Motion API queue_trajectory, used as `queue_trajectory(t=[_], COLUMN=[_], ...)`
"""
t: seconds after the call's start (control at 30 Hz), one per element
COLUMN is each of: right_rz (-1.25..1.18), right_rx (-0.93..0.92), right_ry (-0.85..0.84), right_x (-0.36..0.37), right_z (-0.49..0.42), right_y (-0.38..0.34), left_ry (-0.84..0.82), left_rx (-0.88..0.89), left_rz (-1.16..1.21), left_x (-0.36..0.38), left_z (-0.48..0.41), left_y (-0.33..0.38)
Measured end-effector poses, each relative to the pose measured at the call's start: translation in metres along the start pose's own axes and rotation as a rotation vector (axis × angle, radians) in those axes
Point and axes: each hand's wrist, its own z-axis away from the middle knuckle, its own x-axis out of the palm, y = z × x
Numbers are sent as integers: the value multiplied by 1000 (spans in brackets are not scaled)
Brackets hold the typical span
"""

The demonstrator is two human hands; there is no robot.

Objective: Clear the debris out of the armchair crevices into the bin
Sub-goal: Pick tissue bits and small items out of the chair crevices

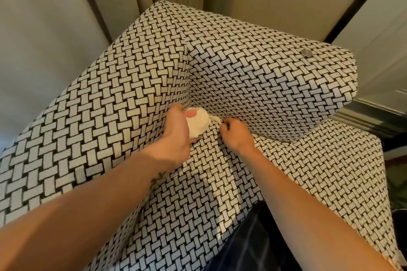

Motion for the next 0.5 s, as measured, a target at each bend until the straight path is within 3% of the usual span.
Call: queue_trajectory(t=[0.1, 0.33, 0.5], right_rz=[134, 115, 200], right_rx=[10, 188, 236], right_ry=[48, 24, 27], right_x=[10, 14, 19], right_z=[-10, -32, -43], right_y=[-1, -11, -14], left_ry=[20, 116, 95], left_rx=[18, 9, -2], left_rz=[25, 55, 14], left_x=[4, 8, 7], left_z=[2, 7, 10], left_y=[-1, -2, -3])
